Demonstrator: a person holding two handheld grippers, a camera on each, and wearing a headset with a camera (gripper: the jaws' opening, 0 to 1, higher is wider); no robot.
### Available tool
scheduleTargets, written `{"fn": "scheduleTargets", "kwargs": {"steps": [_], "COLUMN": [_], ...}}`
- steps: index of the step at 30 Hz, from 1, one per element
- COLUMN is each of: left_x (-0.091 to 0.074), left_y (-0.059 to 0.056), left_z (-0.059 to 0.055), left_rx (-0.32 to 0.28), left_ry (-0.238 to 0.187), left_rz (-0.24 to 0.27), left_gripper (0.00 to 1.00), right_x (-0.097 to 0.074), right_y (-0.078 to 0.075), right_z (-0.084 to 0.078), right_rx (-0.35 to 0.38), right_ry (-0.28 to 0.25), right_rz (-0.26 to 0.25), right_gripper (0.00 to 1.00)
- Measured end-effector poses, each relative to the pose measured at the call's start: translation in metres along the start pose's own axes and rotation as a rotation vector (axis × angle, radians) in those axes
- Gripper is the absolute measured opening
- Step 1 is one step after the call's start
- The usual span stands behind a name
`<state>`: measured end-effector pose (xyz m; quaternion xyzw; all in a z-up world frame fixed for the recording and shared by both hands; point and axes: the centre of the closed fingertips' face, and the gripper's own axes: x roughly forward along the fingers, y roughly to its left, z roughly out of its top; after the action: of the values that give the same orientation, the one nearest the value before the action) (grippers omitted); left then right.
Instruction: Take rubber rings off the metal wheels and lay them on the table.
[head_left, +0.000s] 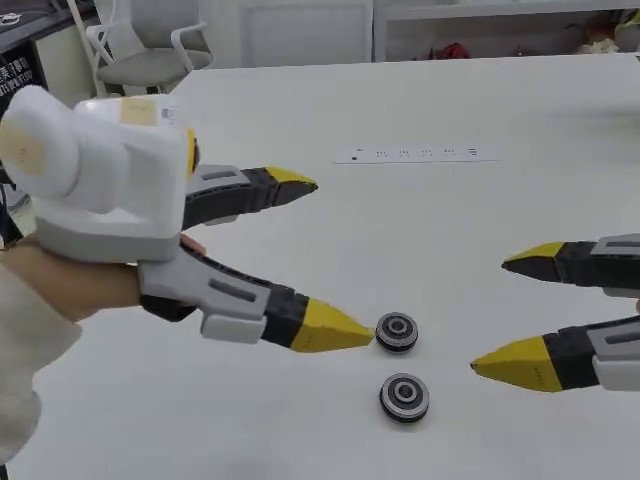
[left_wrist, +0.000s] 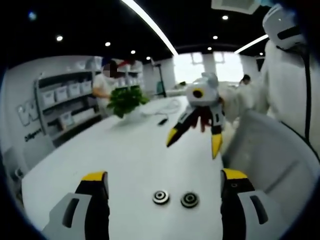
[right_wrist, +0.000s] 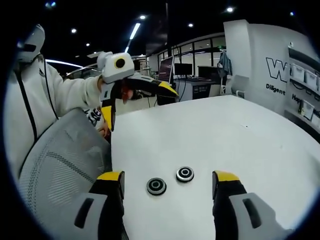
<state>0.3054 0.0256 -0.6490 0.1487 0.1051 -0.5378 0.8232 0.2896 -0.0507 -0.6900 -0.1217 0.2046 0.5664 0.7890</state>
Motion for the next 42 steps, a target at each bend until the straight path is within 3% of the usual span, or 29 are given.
{"fn": "scheduleTargets", "kwargs": {"steps": [6, 9, 11, 15, 19, 22, 30, 37, 42], "left_x": [0.017, 0.024, 0.027, 0.033, 0.037, 0.042, 0.05, 0.061, 0.066], "left_y": [-0.008, -0.018, -0.024, -0.029, -0.029, -0.028, -0.03, -0.046, -0.054], "left_z": [-0.009, -0.015, -0.023, -0.037, -0.043, -0.054, -0.065, -0.085, -0.089], "left_rx": [0.0, -0.008, -0.014, -0.038, -0.064, -0.063, -0.096, -0.097, -0.073], "left_ry": [-0.005, -0.041, -0.041, -0.034, -0.051, -0.022, -0.032, 0.017, 0.031], "left_rz": [-0.02, -0.042, -0.054, -0.073, -0.063, -0.049, -0.044, -0.081, -0.101], "left_gripper": [0.91, 0.86, 0.82, 0.74, 0.72, 0.72, 0.64, 0.57, 0.47], "right_x": [0.01, 0.019, 0.025, 0.037, 0.045, 0.05, 0.06, 0.065, 0.066], "right_y": [-0.002, 0.003, 0.006, 0.01, 0.015, 0.018, 0.022, 0.023, 0.022], "right_z": [0.001, -0.007, -0.012, -0.022, -0.035, -0.042, -0.064, -0.072, -0.078], "right_rx": [-0.01, -0.034, -0.039, -0.02, -0.031, -0.054, -0.045, -0.049, -0.044], "right_ry": [-0.01, -0.017, -0.027, -0.026, 0.001, 0.01, 0.035, 0.04, 0.05], "right_rz": [0.022, 0.051, 0.063, 0.079, 0.093, 0.096, 0.117, 0.124, 0.118], "right_gripper": [0.67, 0.67, 0.65, 0.61, 0.59, 0.57, 0.52, 0.43, 0.38]}}
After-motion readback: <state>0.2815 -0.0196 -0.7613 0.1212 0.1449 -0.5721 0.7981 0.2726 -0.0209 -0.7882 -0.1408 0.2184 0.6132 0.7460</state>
